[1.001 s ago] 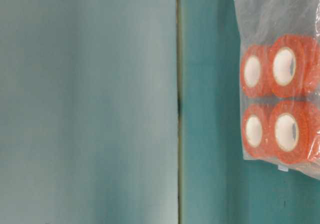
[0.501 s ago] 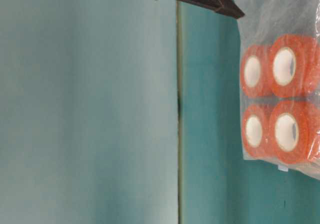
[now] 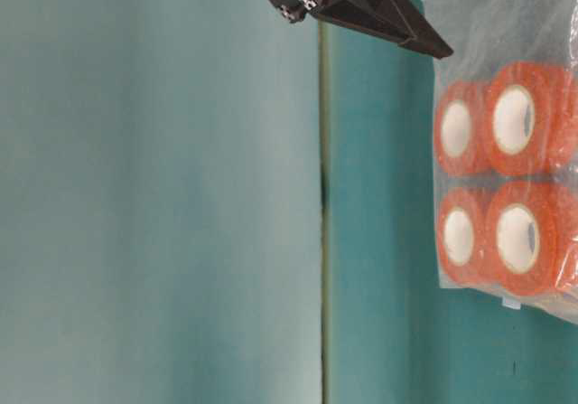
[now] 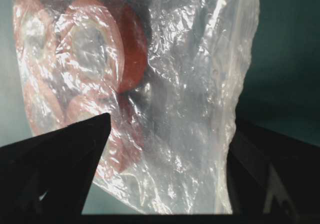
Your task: Hand over the clear zip bag and make it stand upright.
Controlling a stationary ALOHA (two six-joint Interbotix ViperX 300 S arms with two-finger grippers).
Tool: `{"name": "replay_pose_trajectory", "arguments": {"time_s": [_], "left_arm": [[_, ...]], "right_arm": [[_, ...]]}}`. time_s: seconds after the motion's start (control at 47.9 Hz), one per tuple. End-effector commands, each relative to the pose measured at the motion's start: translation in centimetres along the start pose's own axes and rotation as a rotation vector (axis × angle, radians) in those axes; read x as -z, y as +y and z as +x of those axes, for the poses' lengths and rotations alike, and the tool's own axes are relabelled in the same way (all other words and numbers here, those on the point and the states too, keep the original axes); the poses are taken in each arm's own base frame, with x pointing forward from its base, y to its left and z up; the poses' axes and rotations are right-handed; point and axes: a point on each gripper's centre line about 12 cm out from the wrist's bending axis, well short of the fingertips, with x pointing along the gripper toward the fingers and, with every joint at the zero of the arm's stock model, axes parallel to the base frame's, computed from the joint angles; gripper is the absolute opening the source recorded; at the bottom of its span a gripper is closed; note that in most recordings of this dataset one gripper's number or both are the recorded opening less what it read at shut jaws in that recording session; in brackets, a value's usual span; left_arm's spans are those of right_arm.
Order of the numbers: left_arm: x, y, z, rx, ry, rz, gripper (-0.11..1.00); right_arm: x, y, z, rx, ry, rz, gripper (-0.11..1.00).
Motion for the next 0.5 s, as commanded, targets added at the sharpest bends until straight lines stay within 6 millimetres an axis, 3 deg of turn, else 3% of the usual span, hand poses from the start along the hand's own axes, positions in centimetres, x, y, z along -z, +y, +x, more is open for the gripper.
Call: {"name": "replay_pose_trajectory", "arguments": {"time_s": [0.0,0.292,0.396,0.48], "left_arm": [[-0.6,0.0,0.0,-0.001,-0.020,-0.002,-0.01],[-0.5,-0.2,0.0,0.006,-0.008,-0.009,-0.01],[-0.4,-0.2,0.0,0.006,-0.003,-0.008,-0.01],[-0.4,-0.1,0.0,0.005,-0.003,-0.004,-0.01]], "right_arm": [[0.1,0.5,0.0,-0.014,0.000,0.011,0.91],[0.3,0.2,0.7,0.008,0.005,0.003,0.82],[0.4,0.2,1.1,0.011,0.000,0.000,0.72],[0.5,0.2,1.3,0.019,0.005,0.000,0.57]]}}
